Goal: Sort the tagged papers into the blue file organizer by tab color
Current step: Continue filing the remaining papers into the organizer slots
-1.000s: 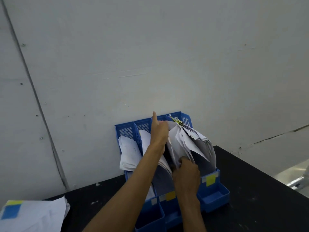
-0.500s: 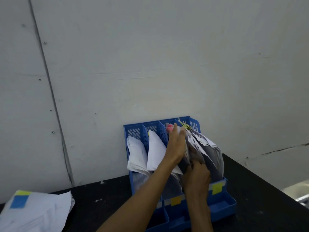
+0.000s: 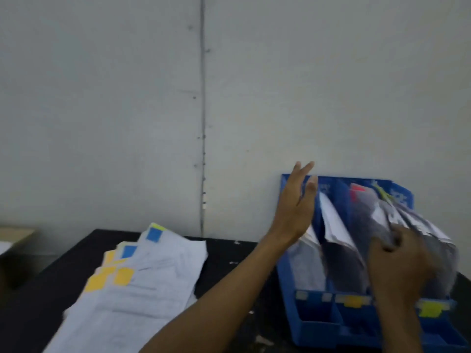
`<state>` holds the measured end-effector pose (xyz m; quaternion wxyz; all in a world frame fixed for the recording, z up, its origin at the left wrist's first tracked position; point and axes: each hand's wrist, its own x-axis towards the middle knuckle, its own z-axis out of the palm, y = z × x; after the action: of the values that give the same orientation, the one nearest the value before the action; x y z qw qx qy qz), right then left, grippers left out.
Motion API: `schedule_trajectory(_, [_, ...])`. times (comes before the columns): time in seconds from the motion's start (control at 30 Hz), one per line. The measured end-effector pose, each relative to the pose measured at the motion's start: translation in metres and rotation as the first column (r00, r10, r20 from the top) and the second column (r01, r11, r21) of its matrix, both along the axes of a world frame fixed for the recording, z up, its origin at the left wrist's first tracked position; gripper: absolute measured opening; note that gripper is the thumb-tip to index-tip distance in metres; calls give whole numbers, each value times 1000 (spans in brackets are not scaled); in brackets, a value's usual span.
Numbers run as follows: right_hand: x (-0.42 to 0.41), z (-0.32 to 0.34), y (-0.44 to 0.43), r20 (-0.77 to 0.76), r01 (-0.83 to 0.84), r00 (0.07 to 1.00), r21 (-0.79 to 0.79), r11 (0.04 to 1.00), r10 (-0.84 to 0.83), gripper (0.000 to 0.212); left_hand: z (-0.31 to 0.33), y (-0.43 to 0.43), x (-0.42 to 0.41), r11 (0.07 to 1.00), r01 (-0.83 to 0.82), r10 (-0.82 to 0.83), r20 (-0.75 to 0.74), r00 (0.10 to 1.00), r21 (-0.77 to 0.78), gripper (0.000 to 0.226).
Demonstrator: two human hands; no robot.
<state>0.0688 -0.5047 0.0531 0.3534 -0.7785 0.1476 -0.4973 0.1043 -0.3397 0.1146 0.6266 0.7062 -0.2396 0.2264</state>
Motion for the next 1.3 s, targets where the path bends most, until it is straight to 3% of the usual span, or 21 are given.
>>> schedule_trajectory(0.13, [-27, 19, 66, 45, -178, 982, -61, 982, 181, 36, -34, 131, -26, 957, -285, 286, 23, 958, -53, 34])
schedule_trajectory(0.23, [-33, 3, 122, -59, -319, 948, -127, 939, 314, 16, -83, 220, -49, 832, -527, 546, -83, 834, 176, 34])
schedule_trajectory(0.3, [-37, -25, 174, -194, -498, 859, -112, 860, 473, 11, -118, 279, -73, 684, -619, 717, -203, 667, 386, 33])
schedule_trajectory(0.4, [-50, -71, 252, -474, -658, 644, 57, 751, 601, 13, -153, 333, -108, 457, -565, 881, -263, 393, 687, 37])
schedule_trajectory(0.47, [-62, -98, 298, -670, -670, 500, 100, 735, 548, 34, -167, 346, -124, 398, -512, 907, -243, 344, 761, 37])
schedule_trajectory(0.53, [-76, -110, 332, -786, -628, 454, 50, 776, 418, 52, -178, 350, -133, 383, -502, 906, -209, 368, 775, 38])
schedule_trajectory(0.63, [-90, -117, 358, -777, -531, 530, 7, 847, 339, 64, -186, 353, -137, 423, -536, 890, -224, 397, 730, 41])
schedule_trajectory(0.73, [-93, -122, 361, -715, -484, 576, 92, 870, 396, 70, -183, 356, -135, 586, -624, 810, -363, 461, 516, 46])
schedule_trajectory(0.87, [-93, -122, 353, -550, -484, 644, 246, 840, 532, 78, -170, 366, -134, 611, -728, 783, -369, 500, 311, 40])
schedule_trajectory(0.93, [-94, -121, 356, -478, -503, 672, 265, 823, 565, 94, -164, 374, -139, 620, -752, 767, -375, 522, 222, 34])
schedule_trajectory(1.0, [-94, -117, 353, -428, -518, 657, 341, 784, 620, 103, -159, 375, -141, 644, -758, 730, -382, 567, 106, 30])
schedule_trajectory(1.07, [-95, -106, 337, -342, -556, 569, 511, 656, 748, 88, -151, 364, -139, 674, -738, 672, -386, 632, -34, 30])
schedule_trajectory(1.17, [-99, -83, 317, -229, -653, 274, 669, 356, 934, 55, -134, 347, -137, 643, -728, 600, -432, 673, -239, 34])
schedule_trajectory(1.2, [-103, -73, 310, -211, -670, 219, 677, 304, 953, 42, -127, 339, -136, 637, -715, 580, -432, 690, -288, 34])
schedule_trajectory(1.3, [-106, -41, 277, -192, -690, 299, 633, 351, 935, 18, -104, 304, -125, 679, -665, 551, -384, 741, -311, 40])
